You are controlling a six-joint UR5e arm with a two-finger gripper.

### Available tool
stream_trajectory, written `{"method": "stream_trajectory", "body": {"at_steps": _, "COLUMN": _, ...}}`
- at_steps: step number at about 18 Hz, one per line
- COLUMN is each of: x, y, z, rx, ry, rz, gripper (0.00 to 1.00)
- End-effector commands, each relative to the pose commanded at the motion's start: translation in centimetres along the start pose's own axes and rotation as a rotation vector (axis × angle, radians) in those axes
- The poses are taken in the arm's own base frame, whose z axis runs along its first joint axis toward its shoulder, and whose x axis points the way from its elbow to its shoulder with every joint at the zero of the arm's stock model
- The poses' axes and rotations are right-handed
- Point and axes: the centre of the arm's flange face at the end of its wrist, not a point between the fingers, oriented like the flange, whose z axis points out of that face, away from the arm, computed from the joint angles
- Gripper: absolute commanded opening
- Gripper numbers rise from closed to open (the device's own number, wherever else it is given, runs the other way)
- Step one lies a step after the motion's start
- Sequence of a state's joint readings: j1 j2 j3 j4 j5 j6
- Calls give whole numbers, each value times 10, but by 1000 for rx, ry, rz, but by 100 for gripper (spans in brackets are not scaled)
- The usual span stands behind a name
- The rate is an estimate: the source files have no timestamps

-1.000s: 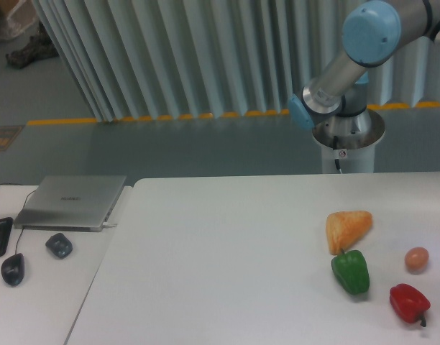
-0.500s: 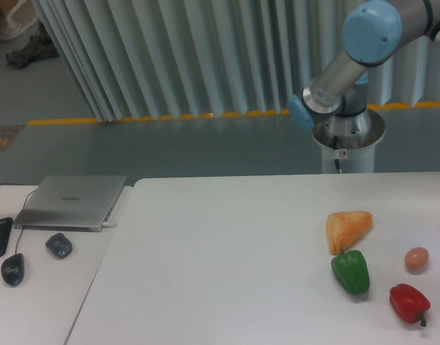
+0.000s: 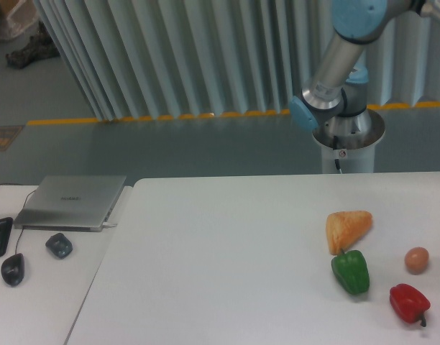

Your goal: Place the yellow pepper on the table

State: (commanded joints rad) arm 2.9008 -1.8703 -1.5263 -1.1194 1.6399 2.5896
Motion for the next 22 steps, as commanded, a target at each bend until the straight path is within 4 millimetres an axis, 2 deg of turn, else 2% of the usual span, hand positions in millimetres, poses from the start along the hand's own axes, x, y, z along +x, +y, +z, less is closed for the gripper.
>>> {"method": "stream_trajectory", "body": {"at_steps": 3, "x": 0, "y": -34, "z": -34, "rx": 69, "ry": -10, "rz": -84, "gripper": 23}}
{"method": "stream_trajectory", "body": {"at_steps": 4, "x": -4, "y": -47, "z": -39, "rx": 93, "ry": -24, "rz": -112, "gripper": 23}}
{"method": "stream_trajectory", "body": {"at_steps": 7, "x": -19, "y": -85, "z": -51, "rx": 115, "ry": -44, "rz": -174, "gripper": 23}}
{"method": "stream_trajectory", "body": {"at_steps": 11, "x": -44, "y": -124, "z": -56, "rx": 131, "ry": -43, "rz": -261, "gripper": 24}}
{"method": "stream_trajectory", "body": {"at_steps": 15, "x": -61, "y": -160, "z": -51, "rx": 144, "ry": -28, "rz": -339, "gripper": 26}}
{"method": "stream_trajectory", "body": {"at_steps": 18, "x": -67, "y": -189, "z": -32, "rx": 168, "ry": 5, "rz": -435, "gripper": 30}}
{"method": "stream_trajectory", "body": {"at_steps": 22, "x": -75, "y": -195, "z": 3, "rx": 166, "ry": 12, "rz": -460, "gripper": 30}}
